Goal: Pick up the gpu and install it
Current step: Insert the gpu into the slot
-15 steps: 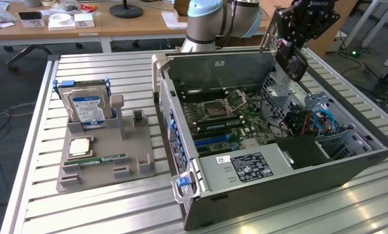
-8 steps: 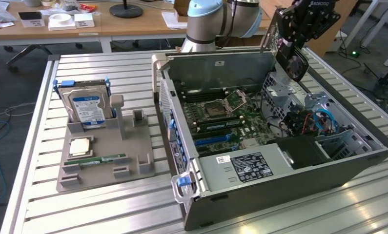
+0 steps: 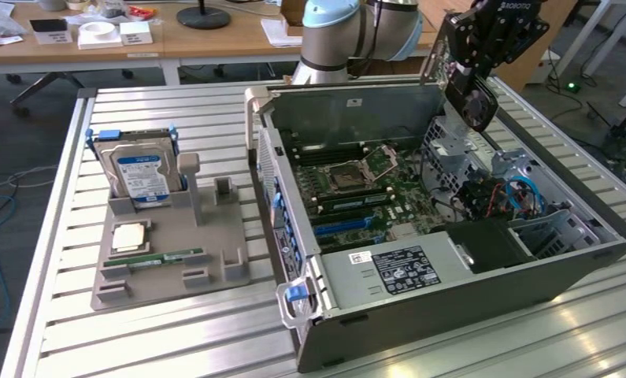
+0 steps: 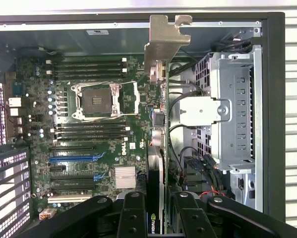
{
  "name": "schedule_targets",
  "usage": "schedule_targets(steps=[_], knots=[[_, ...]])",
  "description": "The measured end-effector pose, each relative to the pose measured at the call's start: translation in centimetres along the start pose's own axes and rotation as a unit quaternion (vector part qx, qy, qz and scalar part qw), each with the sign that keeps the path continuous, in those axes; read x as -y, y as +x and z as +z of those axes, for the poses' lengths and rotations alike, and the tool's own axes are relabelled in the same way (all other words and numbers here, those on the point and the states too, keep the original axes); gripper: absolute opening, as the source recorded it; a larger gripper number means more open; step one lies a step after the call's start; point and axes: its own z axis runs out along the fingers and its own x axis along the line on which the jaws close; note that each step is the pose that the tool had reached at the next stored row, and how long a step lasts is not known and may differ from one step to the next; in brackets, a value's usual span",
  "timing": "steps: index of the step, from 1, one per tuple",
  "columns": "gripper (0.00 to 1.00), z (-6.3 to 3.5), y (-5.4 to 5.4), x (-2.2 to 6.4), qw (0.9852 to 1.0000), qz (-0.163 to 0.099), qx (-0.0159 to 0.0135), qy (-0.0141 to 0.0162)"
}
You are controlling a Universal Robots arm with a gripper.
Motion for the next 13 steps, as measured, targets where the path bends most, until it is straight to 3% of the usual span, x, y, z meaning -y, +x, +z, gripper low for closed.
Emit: schedule_targets(steps=[13], knots=[[0.26, 0.00, 0.00, 0.00, 0.9989, -0.048, -0.0020, -0.0010]])
